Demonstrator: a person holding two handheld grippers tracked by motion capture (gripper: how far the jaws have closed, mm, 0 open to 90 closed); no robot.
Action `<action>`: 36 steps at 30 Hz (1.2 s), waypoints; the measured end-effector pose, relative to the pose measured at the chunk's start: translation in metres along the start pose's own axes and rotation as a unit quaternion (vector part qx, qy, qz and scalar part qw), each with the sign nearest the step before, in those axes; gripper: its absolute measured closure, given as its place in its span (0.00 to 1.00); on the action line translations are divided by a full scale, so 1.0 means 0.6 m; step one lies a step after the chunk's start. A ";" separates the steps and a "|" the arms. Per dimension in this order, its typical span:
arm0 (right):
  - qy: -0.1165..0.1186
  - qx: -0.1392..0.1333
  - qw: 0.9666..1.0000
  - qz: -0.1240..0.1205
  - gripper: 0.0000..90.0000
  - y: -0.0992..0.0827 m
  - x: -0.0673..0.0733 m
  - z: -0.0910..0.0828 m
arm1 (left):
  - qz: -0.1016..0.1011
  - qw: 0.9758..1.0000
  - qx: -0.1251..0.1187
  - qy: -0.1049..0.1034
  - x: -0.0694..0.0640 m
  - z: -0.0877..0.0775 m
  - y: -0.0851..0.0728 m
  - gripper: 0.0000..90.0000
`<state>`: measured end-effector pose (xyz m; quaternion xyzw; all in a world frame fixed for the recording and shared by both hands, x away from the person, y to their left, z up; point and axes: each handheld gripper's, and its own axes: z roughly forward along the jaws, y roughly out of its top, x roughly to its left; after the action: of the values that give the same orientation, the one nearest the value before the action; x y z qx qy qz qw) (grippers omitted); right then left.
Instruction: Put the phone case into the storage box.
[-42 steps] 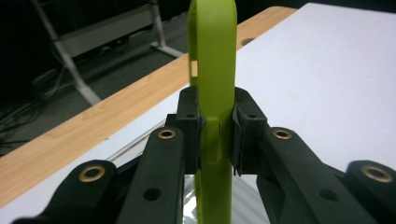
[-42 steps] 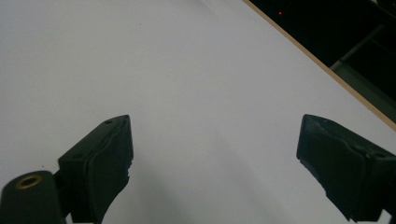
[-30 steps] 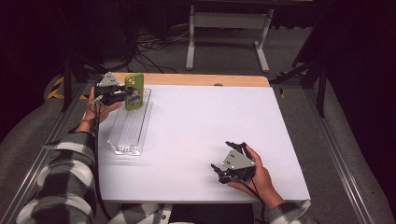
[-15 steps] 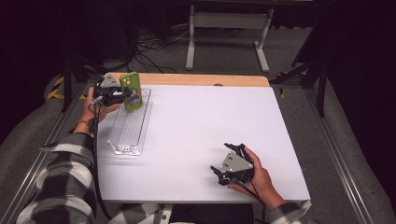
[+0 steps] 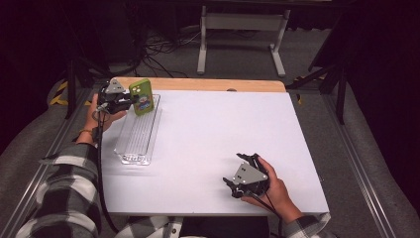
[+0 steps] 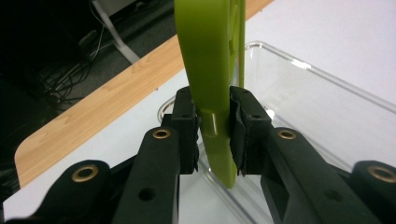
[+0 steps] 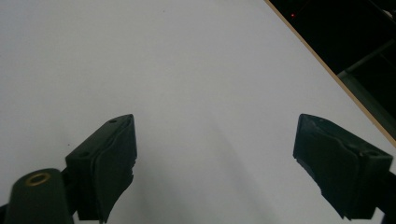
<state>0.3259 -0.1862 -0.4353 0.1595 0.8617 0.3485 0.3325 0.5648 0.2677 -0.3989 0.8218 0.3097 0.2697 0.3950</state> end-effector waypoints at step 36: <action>0.004 -0.005 1.000 0.007 0.17 0.001 -0.002 -0.003 | -0.052 0.996 -0.023 0.062 -0.012 0.030 0.004 0.76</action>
<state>0.3255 -0.1870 -0.4334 0.1624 0.8601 0.3563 0.3270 0.5733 0.2529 -0.4082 0.7772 0.3695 0.3060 0.4072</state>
